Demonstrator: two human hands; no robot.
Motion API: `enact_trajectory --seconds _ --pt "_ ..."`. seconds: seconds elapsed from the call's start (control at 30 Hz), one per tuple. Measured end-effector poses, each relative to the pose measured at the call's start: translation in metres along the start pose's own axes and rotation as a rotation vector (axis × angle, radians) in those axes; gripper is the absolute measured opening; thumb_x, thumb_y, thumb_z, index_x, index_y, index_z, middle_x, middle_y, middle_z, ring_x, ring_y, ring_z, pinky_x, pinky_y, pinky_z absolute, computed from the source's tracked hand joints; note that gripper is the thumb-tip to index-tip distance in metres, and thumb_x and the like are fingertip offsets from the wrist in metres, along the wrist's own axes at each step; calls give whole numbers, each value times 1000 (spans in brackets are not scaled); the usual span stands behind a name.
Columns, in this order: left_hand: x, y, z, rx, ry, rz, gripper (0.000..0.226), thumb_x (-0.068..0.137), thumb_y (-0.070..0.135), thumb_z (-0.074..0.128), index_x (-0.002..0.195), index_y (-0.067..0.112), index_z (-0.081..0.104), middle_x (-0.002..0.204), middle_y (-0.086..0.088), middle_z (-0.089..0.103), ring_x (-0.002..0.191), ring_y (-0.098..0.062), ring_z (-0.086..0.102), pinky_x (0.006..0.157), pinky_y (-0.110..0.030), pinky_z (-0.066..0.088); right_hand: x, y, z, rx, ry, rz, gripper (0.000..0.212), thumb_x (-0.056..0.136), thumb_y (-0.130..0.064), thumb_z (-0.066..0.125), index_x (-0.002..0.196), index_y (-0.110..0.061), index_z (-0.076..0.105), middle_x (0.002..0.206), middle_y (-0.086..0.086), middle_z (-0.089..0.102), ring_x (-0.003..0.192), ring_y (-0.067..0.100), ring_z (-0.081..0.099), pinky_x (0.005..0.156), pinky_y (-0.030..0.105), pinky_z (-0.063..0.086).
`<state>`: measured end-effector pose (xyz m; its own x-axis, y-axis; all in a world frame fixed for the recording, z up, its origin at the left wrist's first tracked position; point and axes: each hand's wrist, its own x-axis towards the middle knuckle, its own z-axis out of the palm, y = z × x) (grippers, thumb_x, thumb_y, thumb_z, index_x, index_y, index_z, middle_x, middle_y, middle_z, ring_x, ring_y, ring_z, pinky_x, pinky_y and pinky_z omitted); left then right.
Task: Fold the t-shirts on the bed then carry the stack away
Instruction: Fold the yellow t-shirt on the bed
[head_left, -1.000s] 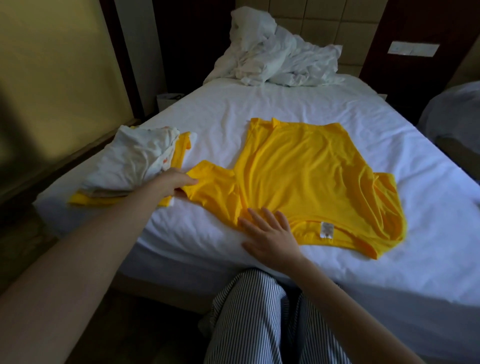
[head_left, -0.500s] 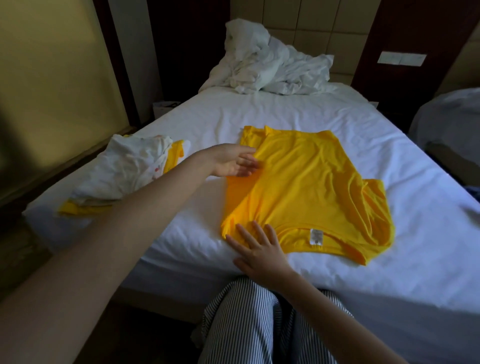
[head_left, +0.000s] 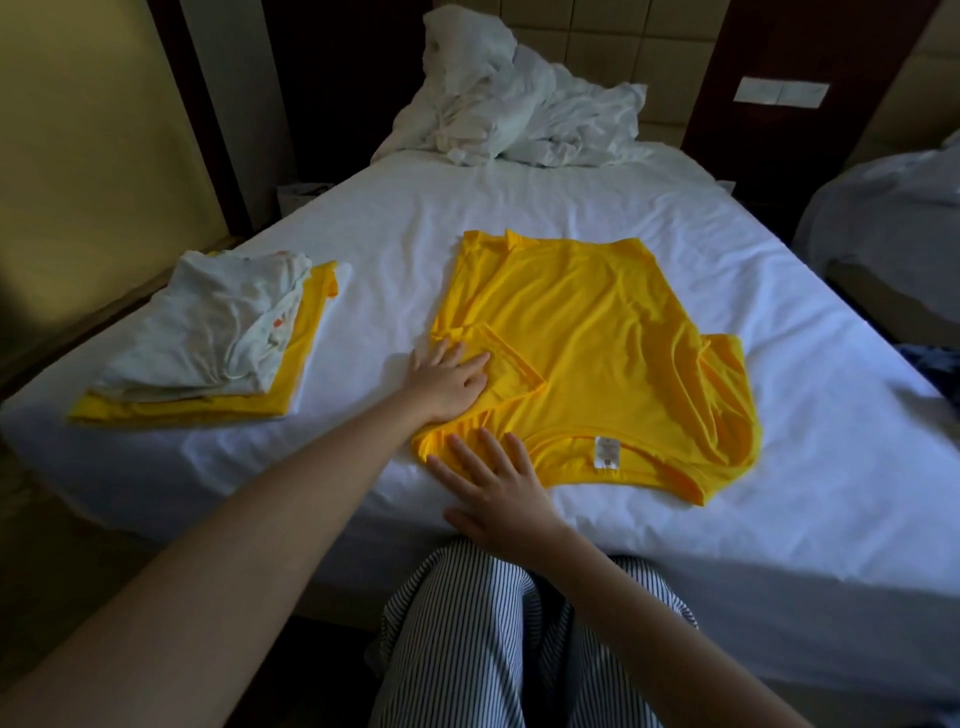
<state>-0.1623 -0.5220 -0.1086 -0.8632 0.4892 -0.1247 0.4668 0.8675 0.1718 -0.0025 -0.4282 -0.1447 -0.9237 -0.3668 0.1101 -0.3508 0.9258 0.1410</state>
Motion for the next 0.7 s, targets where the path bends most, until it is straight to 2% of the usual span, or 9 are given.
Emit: enact_trajectory --seconds 0.13,0.23,0.33,0.37,0.43,0.53,0.63,0.7 --pt "-10 10 15 -6 116 31 48 101 46 19 148 42 13 160 -5 6 147 -21 0 116 -44 0 -15 40 2 -58 26 -174 55 85 -53 31 137 -34 36 136 -4 53 122 25 54 97 51 42" --pt "-19 7 18 51 164 78 50 99 48 16 148 39 16 159 -5 11 146 -18 6 116 -41 2 -42 85 -1 -27 154 -125 48 96 -51 21 138 -31 35 136 -7 53 122 19 53 104 42 27" --pt "-32 15 23 105 181 126 85 73 60 -10 149 34 19 158 -7 16 145 -19 12 114 -38 7 -65 127 -9 63 272 119 50 99 -51 13 135 -29 40 131 -3 58 120 27 56 103 40 22" --pt "-34 18 23 104 171 136 90 69 61 -11 149 32 20 158 -7 16 145 -20 12 114 -36 8 -72 140 -11 89 311 218 53 99 -52 13 134 -28 44 130 0 59 120 30 55 103 40 20" --pt "-33 28 20 59 134 142 83 76 60 0 149 27 23 158 -6 17 145 -19 11 114 -34 8 -83 159 -12 151 354 434 58 97 -55 17 134 -25 50 134 3 55 127 34 47 106 41 17" --pt "-25 56 15 -84 97 196 72 84 53 17 146 21 32 156 -5 23 145 -17 14 116 -34 12 -101 167 -5 270 283 789 50 95 -45 31 139 -26 44 149 -1 37 143 27 19 114 43 6" --pt "-11 101 10 -191 168 311 47 98 36 39 139 13 45 150 -9 36 142 -19 25 112 -26 17 -108 160 3 279 268 864 56 87 -45 26 136 -29 47 151 -4 32 145 24 11 115 40 -2" --pt "0 141 4 -326 200 378 50 90 36 41 128 6 56 138 -12 51 133 -21 40 107 -26 25 -108 157 5 261 263 871 62 82 -48 20 135 -31 48 152 -5 31 145 24 9 114 39 -5"
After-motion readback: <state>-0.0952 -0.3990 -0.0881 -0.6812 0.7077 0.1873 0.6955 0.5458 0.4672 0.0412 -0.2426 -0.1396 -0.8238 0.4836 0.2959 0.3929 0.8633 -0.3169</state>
